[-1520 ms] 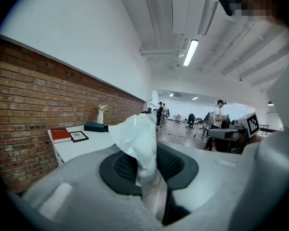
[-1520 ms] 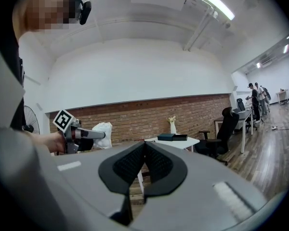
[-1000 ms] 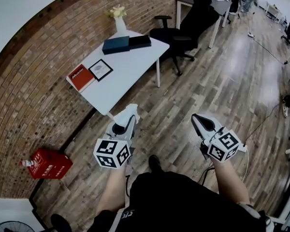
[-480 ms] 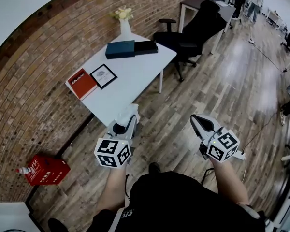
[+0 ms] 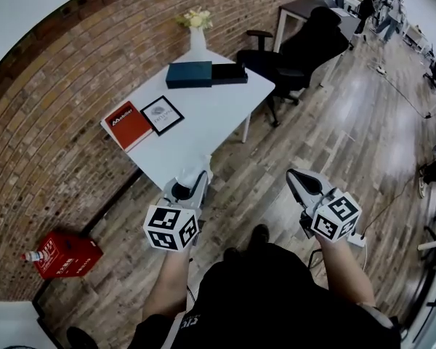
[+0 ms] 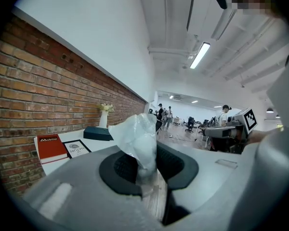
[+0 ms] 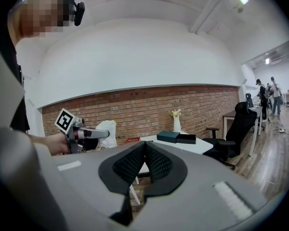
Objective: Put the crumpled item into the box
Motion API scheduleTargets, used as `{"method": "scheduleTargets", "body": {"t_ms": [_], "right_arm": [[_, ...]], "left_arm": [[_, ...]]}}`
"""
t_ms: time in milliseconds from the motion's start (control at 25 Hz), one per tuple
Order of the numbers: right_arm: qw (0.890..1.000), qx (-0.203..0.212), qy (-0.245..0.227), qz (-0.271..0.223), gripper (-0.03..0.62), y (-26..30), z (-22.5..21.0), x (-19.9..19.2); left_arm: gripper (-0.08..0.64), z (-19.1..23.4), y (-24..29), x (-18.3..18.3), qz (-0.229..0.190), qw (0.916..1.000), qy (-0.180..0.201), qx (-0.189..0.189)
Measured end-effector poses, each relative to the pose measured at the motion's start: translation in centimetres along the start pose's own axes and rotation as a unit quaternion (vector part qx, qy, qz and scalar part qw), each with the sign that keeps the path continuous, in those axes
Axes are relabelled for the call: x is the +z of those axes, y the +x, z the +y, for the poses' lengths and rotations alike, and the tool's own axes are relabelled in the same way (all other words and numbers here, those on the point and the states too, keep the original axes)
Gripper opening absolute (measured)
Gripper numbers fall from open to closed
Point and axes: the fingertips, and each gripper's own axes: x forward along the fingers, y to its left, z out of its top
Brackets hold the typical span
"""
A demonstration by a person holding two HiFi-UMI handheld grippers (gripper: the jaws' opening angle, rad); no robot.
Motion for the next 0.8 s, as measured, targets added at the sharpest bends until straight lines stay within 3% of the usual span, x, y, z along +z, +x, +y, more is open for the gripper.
{"method": "scheduleTargets", "body": {"t_ms": [320,800], "right_arm": [[0.999,0.035,0.005,0.008,0.0,5.0,-2.2,0.0],[0.995,0.087,0.039,0.022,0.0,15.6,-13.7,1.2]], "left_arm": [[0.083,2.8,2.2,0.3,0.009,0.9997,-0.005,0.024],[0.083,8.0,14.4,2.7,0.031,0.9967,-0.018,0.073]]}}
